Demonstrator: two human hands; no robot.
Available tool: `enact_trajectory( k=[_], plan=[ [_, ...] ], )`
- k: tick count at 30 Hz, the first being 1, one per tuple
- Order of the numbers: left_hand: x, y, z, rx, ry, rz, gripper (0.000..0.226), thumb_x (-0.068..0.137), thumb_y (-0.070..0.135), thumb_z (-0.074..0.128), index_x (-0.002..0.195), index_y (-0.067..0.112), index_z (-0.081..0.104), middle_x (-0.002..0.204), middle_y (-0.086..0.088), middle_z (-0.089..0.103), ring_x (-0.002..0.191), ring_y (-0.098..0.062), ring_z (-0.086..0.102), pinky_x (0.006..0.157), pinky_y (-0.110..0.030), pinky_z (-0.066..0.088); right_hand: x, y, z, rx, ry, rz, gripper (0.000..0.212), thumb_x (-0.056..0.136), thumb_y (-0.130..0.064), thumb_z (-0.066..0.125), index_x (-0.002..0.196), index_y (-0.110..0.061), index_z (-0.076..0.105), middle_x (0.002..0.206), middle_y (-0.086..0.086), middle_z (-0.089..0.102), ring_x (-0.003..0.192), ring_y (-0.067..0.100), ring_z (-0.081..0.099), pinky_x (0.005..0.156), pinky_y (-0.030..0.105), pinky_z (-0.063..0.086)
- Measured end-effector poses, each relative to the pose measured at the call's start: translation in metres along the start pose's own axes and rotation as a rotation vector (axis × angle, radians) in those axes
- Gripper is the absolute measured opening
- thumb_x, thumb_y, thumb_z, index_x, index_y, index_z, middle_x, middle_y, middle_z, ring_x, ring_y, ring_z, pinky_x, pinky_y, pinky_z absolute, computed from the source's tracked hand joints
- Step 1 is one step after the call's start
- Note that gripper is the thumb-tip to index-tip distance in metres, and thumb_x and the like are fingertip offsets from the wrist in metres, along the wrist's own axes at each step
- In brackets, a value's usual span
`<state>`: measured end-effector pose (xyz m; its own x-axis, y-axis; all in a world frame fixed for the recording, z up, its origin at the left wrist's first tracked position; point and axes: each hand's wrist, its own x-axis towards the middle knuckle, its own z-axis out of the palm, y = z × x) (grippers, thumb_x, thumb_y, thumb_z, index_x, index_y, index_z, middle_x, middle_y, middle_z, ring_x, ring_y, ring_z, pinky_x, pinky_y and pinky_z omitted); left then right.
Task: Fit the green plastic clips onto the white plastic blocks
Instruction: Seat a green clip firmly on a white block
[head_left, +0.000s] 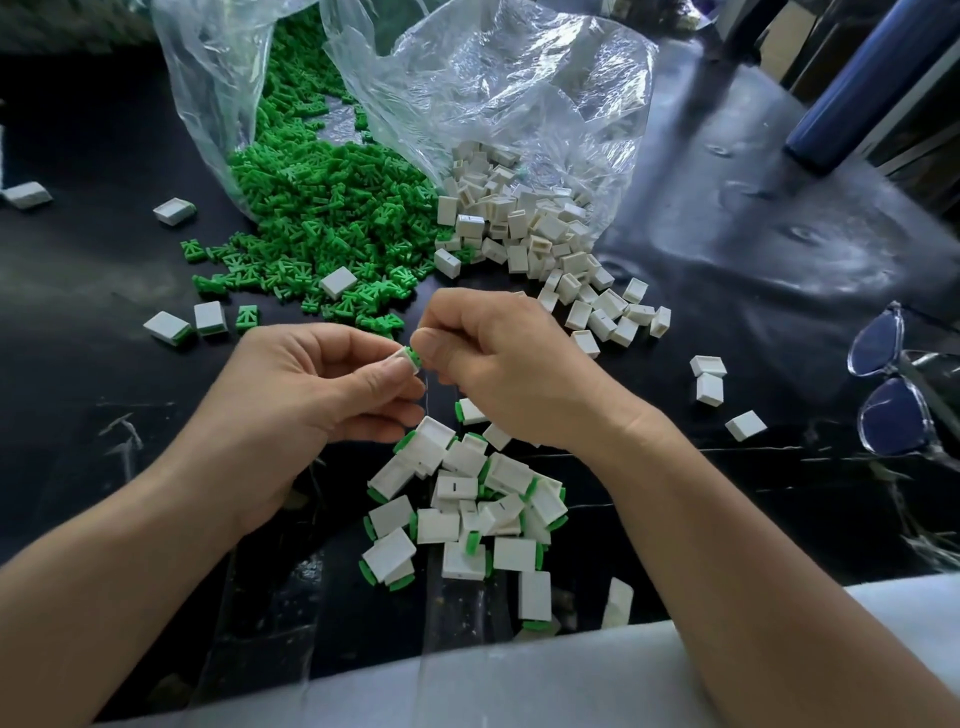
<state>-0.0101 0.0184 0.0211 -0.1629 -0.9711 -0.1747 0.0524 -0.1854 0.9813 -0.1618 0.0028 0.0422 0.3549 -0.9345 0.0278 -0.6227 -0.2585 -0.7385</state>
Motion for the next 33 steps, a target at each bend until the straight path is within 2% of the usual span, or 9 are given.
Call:
enact_trajectory(
  k=[3,8,16,18,22,24,26,29,33],
  plan=[
    [-0.001,0.002,0.0,0.0,-0.006,0.011,0.011,0.057,0.021,0.067,0.061,0.012,0.073,0.066,-0.011,0.071,0.054,-0.017,0.068,0.046,-0.018,0.051,0.0,-0.001,0.002,0.013,0.006,-0.004,0.036,0.092,-0.016,0.052,0.06,-0.027,0.04,0.06,-0.008,0.046,0.059,0.008,0.041,0.059,0.028,0.035],
    [-0.003,0.003,0.003,-0.043,0.079,0.099,0.021,0.06,0.02,0.064,0.074,0.005,0.065,0.061,-0.006,0.07,0.049,-0.012,0.065,0.044,-0.017,0.05,0.0,-0.004,0.013,0.153,0.17,-0.033,0.03,0.091,-0.01,0.052,0.063,-0.02,0.044,0.056,-0.008,0.04,0.056,0.007,0.036,0.056,0.024,0.029],
    [-0.005,0.004,0.004,-0.112,0.108,0.145,0.012,0.056,0.025,0.066,0.061,0.017,0.073,0.06,-0.005,0.069,0.049,-0.011,0.065,0.044,-0.016,0.049,-0.003,-0.007,0.026,0.267,0.319,-0.091,0.023,0.091,-0.007,0.052,0.068,-0.007,0.048,0.06,-0.003,0.039,0.062,0.014,0.037,0.059,0.036,0.035],
    [-0.005,0.005,0.002,-0.099,0.105,0.144,0.015,0.056,0.025,0.066,0.064,0.014,0.071,0.06,-0.005,0.069,0.048,-0.011,0.064,0.044,-0.016,0.049,-0.003,-0.008,0.027,0.261,0.316,-0.078,0.023,0.092,-0.009,0.051,0.069,-0.006,0.048,0.061,-0.004,0.039,0.062,0.014,0.037,0.06,0.037,0.035],
    [-0.001,0.003,-0.002,0.009,0.036,0.028,0.014,0.058,0.017,0.065,0.066,0.006,0.067,0.058,-0.01,0.068,0.046,-0.014,0.064,0.041,-0.017,0.048,0.0,-0.005,0.013,0.083,0.062,0.008,0.036,0.093,-0.013,0.048,0.059,-0.017,0.036,0.055,-0.006,0.038,0.056,0.011,0.036,0.056,0.031,0.029],
    [-0.002,0.003,-0.001,0.05,-0.037,-0.029,0.012,0.056,0.017,0.067,0.06,0.006,0.07,0.06,-0.013,0.068,0.046,-0.016,0.064,0.041,-0.018,0.049,-0.001,-0.003,0.001,0.001,-0.088,0.052,0.037,0.092,-0.014,0.047,0.057,-0.018,0.038,0.057,-0.005,0.043,0.058,0.011,0.041,0.058,0.031,0.032],
    [-0.004,0.003,-0.001,0.079,-0.1,-0.063,0.015,0.055,0.018,0.068,0.062,0.006,0.072,0.061,-0.015,0.068,0.047,-0.017,0.064,0.041,-0.019,0.049,-0.003,-0.001,-0.007,-0.037,-0.195,0.081,0.034,0.093,-0.018,0.047,0.059,-0.016,0.044,0.057,-0.005,0.045,0.054,0.005,0.04,0.054,0.024,0.032],
    [-0.005,0.003,-0.001,0.086,-0.144,-0.099,0.02,0.054,0.017,0.068,0.064,0.0,0.069,0.06,-0.017,0.067,0.046,-0.018,0.063,0.04,-0.021,0.049,-0.004,-0.002,-0.011,-0.103,-0.289,0.086,0.029,0.094,-0.021,0.046,0.066,-0.011,0.05,0.058,-0.005,0.044,0.05,0.003,0.039,0.049,0.018,0.029],
    [-0.005,0.004,-0.002,0.103,-0.207,-0.134,0.02,0.05,0.02,0.07,0.062,0.004,0.072,0.061,-0.018,0.067,0.046,-0.019,0.063,0.04,-0.021,0.048,-0.006,-0.001,-0.014,-0.062,-0.374,0.132,0.035,0.094,-0.023,0.046,0.06,-0.019,0.047,0.047,-0.012,0.049,0.044,0.0,0.042,0.044,0.012,0.031]
  ],
)
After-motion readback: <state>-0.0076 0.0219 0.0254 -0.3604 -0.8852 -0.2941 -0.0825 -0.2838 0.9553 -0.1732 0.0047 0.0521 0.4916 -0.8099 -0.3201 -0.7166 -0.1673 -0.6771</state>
